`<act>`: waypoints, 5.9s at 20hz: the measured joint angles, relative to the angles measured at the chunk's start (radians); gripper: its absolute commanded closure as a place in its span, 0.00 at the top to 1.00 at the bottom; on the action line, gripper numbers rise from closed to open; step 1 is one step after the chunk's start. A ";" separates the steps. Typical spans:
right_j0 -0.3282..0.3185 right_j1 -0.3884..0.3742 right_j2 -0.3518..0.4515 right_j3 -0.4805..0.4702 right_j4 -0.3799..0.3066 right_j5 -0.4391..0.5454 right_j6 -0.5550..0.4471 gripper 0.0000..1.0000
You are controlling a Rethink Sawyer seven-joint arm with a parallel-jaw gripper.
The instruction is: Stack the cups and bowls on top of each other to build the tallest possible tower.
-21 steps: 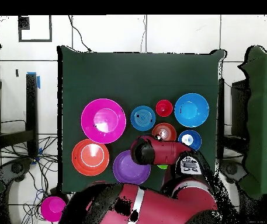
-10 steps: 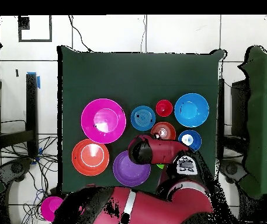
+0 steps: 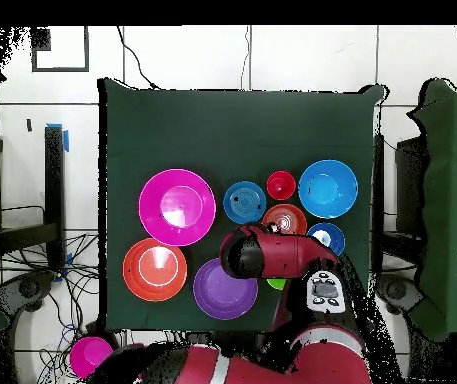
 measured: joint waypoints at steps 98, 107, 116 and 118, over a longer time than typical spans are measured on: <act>-0.019 0.095 0.043 -0.439 -0.003 0.318 0.000 0.00; -0.018 0.098 0.043 -0.449 -0.003 0.318 0.000 0.00; -0.007 0.098 0.043 -0.454 -0.003 0.327 0.000 0.00; -0.005 0.098 0.043 -0.458 -0.003 0.333 0.000 0.00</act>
